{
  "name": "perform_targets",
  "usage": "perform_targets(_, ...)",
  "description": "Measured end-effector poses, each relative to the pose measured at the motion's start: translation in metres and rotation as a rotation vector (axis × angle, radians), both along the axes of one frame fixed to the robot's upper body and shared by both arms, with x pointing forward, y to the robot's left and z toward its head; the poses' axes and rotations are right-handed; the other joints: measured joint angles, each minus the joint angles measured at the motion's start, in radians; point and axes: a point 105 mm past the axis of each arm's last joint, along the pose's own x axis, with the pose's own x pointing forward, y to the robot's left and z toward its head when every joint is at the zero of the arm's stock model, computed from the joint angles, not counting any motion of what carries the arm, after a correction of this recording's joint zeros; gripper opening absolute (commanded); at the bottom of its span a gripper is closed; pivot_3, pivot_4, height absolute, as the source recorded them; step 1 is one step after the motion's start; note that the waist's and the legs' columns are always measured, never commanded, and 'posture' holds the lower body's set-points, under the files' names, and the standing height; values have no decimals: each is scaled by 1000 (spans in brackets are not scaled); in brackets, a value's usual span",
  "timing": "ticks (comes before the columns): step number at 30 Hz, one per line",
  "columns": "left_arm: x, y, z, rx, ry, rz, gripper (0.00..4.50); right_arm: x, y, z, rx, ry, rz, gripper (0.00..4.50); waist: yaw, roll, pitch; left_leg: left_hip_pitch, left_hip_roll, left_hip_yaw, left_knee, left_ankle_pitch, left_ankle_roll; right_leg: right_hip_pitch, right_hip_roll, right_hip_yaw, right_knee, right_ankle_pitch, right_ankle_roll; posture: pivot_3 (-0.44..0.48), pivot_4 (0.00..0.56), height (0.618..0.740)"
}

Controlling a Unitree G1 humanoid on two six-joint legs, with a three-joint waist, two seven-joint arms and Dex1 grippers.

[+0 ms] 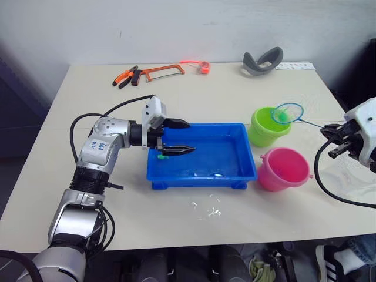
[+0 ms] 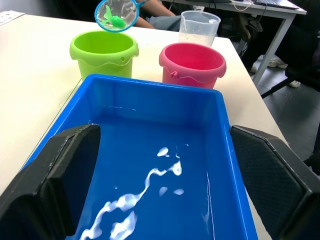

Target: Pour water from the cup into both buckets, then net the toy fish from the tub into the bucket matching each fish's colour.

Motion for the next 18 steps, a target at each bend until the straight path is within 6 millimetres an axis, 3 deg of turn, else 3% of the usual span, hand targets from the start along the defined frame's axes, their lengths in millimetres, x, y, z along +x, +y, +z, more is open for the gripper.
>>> perform_targets(7, 0, 2, 0, 3, -1, 8, 4477, 14, -2, -5, -547, -56, 157, 0, -2, 0, 0, 0, 1, 1, 0, 1, -1, 0, 0, 1, 0, 0, 0, 0, 150, 740)
perform_targets(11, 1, 4, 1, 3, -2, 22, 4477, 17, -1, 7, -981, -127, 289, 0, -4, 1, 1, 1, 1, 2, 0, 1, -2, -1, 0, 2, 0, 0, 0, 0, 150, 740)
perform_targets(15, 0, 4, 3, 3, -11, 21, 4477, 18, 6, 14, -1106, -198, 358, 0, -4, 1, 1, 1, 2, 2, 0, 2, -4, -1, 1, 2, 0, 0, 0, 0, 150, 740)
perform_targets(18, -1, 3, 4, 5, -19, 17, 4477, 18, 6, 12, -1085, -200, 375, 0, -3, 1, 1, 1, 2, 2, 1, 2, -4, 0, 1, 2, 0, 0, 0, 0, 150, 740)
